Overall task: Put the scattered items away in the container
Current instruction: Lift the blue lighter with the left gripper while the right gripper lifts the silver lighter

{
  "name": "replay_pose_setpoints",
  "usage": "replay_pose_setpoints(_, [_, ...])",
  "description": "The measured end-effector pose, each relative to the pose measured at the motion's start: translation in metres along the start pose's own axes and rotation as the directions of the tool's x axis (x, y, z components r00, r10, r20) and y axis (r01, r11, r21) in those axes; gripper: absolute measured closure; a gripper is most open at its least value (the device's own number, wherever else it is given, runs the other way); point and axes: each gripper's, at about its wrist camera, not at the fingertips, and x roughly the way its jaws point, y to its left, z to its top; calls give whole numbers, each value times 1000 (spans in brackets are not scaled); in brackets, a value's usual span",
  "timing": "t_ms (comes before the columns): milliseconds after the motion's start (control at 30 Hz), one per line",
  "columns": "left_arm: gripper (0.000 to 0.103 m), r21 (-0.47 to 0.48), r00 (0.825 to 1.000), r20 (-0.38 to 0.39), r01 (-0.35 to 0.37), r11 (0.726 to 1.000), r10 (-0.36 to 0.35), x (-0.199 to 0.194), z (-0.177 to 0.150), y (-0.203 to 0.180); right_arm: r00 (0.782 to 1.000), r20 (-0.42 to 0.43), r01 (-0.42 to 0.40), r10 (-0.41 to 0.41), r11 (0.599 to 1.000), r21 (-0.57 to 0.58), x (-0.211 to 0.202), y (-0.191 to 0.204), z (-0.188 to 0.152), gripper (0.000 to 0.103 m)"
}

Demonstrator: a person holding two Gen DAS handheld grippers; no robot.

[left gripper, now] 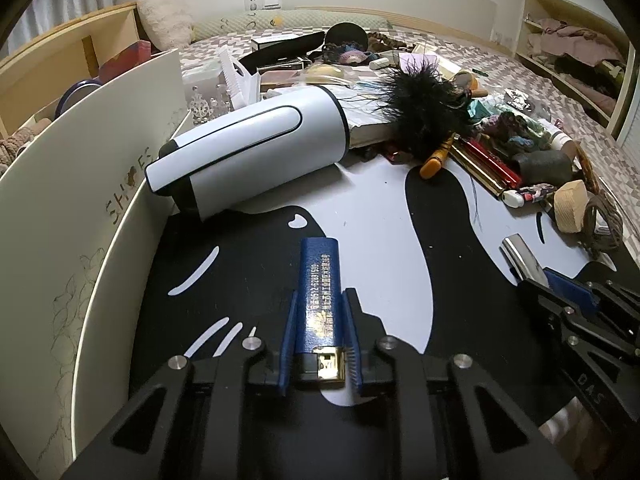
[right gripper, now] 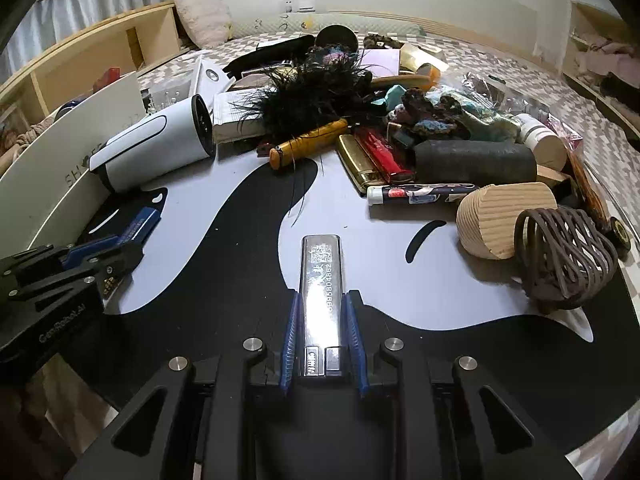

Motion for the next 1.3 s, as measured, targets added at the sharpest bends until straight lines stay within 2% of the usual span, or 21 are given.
replay_pose_setpoints(633, [81,-22,999,-1,44,999,-44,-14,0,1,1000,12,25,-25,1000,2,-15,4,5,79])
replay_pose_setpoints(900, [81,-36,995,69,80,996,-77,-33,15,2,998,52,26,-30,997,71,-29,-14,23,79])
replay_pose_setpoints(1300, [81,-4,976,209,69,998,-67,-78,37,12,988,147,24,-50,984,174,-59,-52,59,79])
